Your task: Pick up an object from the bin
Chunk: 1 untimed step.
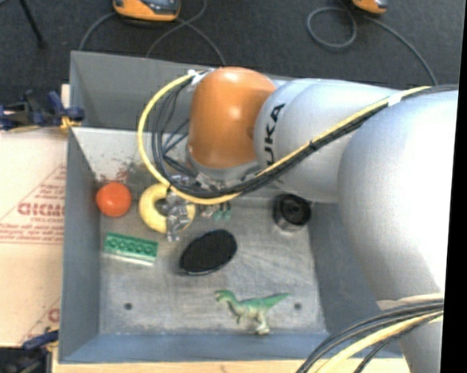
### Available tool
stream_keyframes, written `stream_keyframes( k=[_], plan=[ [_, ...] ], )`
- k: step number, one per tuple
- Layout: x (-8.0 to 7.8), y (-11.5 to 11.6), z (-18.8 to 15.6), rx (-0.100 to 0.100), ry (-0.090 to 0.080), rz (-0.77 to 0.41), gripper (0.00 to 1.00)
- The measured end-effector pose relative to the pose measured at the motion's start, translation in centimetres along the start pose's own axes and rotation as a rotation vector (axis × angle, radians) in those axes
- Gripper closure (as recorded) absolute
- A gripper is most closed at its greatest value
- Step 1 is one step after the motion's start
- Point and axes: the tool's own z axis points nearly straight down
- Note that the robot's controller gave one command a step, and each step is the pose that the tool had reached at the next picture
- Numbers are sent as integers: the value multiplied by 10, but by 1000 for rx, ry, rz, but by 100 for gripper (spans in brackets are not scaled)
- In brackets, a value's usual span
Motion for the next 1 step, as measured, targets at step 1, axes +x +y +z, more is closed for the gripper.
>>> stream_keyframes(
  k=[1],
  plan=[
    [-1,0,-24,0,-5,0,100]
  ],
)
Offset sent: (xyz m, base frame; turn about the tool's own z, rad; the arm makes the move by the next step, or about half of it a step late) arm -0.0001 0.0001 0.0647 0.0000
